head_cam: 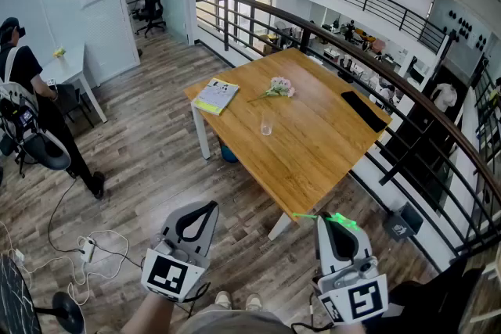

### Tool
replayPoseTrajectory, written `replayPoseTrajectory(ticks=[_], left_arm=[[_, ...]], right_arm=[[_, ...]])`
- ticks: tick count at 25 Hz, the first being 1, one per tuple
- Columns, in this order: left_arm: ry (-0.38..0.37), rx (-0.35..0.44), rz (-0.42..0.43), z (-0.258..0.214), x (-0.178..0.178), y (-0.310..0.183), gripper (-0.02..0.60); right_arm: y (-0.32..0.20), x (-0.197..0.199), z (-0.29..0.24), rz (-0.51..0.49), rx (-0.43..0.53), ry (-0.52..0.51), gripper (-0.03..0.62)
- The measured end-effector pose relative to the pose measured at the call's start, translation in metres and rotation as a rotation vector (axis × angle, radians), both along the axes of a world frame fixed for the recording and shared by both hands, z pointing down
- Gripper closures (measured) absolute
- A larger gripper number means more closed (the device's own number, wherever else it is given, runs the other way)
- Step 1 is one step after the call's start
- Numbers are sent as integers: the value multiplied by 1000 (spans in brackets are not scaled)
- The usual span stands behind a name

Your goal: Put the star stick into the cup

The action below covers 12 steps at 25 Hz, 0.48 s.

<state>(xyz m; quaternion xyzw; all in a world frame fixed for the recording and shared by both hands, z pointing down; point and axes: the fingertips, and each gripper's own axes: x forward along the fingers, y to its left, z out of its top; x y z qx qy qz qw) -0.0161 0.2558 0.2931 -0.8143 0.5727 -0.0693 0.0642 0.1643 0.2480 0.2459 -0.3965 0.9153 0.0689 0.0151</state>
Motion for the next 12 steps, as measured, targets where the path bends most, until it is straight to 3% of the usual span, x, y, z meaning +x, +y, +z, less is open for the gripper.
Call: replayPoseTrajectory(ticks=[12], left_arm=[[-1,-9,-11,2,27,-10,568]], right_arm=[[-13,24,10,-33,-33,-15,562]])
